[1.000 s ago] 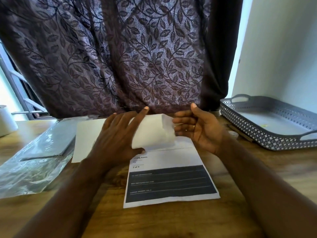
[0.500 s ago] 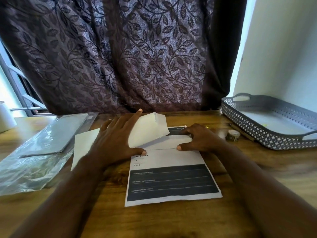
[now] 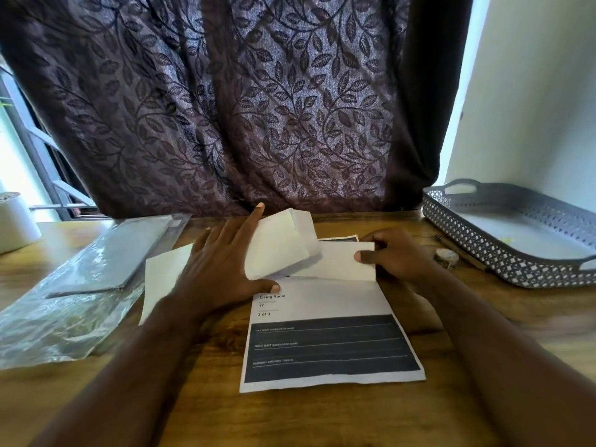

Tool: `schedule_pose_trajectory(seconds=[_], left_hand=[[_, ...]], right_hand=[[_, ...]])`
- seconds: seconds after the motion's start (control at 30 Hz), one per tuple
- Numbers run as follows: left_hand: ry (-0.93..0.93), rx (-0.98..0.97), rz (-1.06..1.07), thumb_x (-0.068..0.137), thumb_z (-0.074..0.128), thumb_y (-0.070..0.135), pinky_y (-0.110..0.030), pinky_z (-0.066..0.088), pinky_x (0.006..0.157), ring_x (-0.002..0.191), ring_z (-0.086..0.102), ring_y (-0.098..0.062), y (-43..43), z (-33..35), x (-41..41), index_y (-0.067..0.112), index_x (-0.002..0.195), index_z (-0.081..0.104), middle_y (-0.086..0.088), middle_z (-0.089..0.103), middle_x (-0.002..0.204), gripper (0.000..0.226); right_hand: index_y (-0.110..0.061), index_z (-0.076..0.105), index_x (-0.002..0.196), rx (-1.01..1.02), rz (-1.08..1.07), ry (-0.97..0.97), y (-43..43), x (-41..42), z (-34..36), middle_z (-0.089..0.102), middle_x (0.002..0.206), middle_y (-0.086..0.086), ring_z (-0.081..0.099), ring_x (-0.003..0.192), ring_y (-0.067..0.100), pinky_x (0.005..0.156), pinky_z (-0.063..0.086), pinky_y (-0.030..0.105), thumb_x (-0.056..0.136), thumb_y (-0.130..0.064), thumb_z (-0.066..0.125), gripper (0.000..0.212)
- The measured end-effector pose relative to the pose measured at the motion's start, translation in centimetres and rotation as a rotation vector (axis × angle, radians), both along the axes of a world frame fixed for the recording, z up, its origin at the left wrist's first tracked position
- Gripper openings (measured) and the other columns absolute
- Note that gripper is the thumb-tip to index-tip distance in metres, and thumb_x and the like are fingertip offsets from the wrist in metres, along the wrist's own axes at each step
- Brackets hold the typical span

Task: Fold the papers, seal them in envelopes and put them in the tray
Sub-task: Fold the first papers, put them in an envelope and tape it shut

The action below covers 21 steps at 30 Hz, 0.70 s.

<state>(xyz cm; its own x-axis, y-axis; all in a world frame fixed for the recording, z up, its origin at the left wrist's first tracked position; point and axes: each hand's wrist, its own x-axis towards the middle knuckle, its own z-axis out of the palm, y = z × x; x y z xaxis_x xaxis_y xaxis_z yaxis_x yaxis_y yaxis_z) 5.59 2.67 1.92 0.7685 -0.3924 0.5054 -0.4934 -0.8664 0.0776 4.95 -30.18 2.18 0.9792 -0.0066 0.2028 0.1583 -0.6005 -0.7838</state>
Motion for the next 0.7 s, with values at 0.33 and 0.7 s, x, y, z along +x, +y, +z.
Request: schedule_pose_trajectory(seconds=[0.33,0.7], left_hand=[[0.002,-0.045,0.038,0.052,0.059,0.095,-0.061,0.026,0.113,0.136,0.036,-0.031,0.2,0.0,0.1,0.037,0.158,-0.010,-0.004,0.033,0.154,0.139],[-0.061,-0.053,0.067,0.050,0.050,0.100,-0.061,0.027,0.113,0.134,0.032,-0.028,0.5,-0.2,0.5,0.037,0.158,-0.009,-0.002,0.032,0.152,0.139]], right_hand=[[-0.016,0.063,0.104,0.618,-0.328,-0.399,-1.9,-0.4,1.6,0.074,0.086,-0.003,0.075,0.073,0.013,0.050,0.059,0.028,0.097,-0.019,0.065,0.007],[-0.024,0.066,0.101,0.478,-0.241,-0.469,-1.4,-1.4,2.7,0.074,0.094,-0.005,0.076,0.079,0.012,0.051,0.061,0.030,0.094,-0.019,0.068,0.009]])
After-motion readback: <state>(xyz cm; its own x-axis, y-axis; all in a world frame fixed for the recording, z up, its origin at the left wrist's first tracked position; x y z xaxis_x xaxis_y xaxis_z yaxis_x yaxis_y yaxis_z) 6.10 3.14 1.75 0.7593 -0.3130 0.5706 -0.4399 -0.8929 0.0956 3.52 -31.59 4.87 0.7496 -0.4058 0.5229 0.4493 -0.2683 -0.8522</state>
